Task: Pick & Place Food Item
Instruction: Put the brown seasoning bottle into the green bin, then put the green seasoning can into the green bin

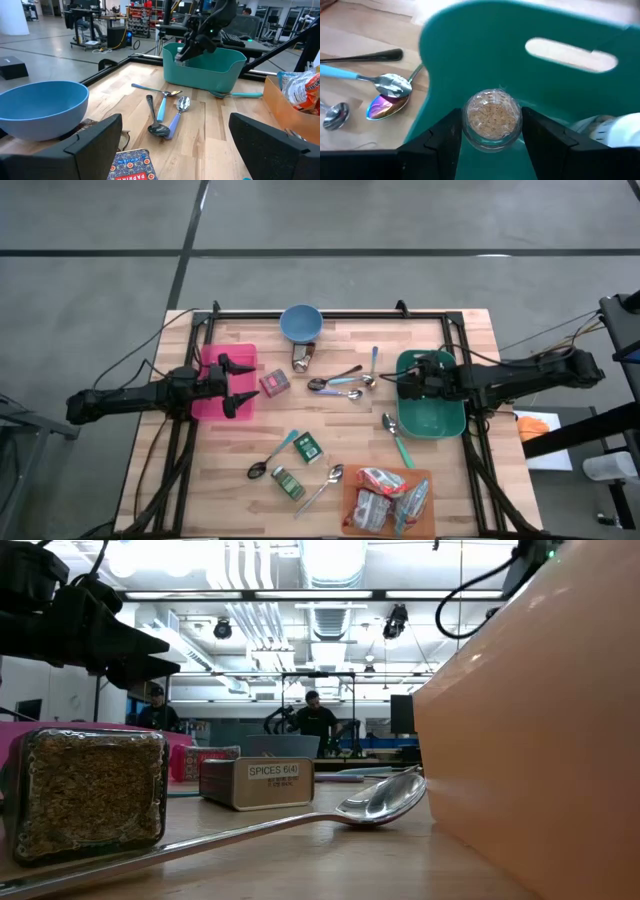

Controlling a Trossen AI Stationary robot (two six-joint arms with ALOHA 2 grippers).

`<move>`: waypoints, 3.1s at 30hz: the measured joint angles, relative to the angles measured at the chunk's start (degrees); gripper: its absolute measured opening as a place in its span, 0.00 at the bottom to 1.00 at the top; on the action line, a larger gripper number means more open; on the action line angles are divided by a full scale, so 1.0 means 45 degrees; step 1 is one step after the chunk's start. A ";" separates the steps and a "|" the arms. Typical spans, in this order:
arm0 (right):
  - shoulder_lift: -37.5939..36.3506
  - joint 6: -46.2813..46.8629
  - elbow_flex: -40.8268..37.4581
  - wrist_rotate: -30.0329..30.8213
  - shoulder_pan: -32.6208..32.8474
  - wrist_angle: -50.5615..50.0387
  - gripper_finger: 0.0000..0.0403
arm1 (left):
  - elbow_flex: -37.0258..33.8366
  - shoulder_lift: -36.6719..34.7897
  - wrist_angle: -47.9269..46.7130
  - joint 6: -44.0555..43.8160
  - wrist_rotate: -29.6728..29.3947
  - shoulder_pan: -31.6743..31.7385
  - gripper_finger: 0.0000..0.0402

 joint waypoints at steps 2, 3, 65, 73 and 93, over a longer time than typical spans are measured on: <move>0.0019 -0.0015 -0.0348 -0.0207 -0.0176 0.0576 0.46 | 0.0000 0.0000 0.0002 0.0000 0.0000 0.0003 0.93; 0.0019 -0.0009 -0.0512 -0.0321 -0.0247 0.0805 0.46 | 0.0000 0.0000 0.0002 0.0000 0.0000 0.0000 0.93; 0.0639 -0.8535 0.2099 -0.4576 -0.0409 0.7259 0.58 | 0.0000 0.0000 0.0002 0.0000 0.0000 0.0000 0.93; 0.3178 -0.8914 0.3715 -0.4814 0.0016 0.7446 0.58 | 0.0000 0.0005 0.0002 0.0000 0.0000 0.0003 0.93; 1.0123 -0.7005 1.1428 -0.5139 0.0977 0.1240 0.85 | 0.0000 0.0010 0.0000 0.0000 0.0000 0.0004 0.93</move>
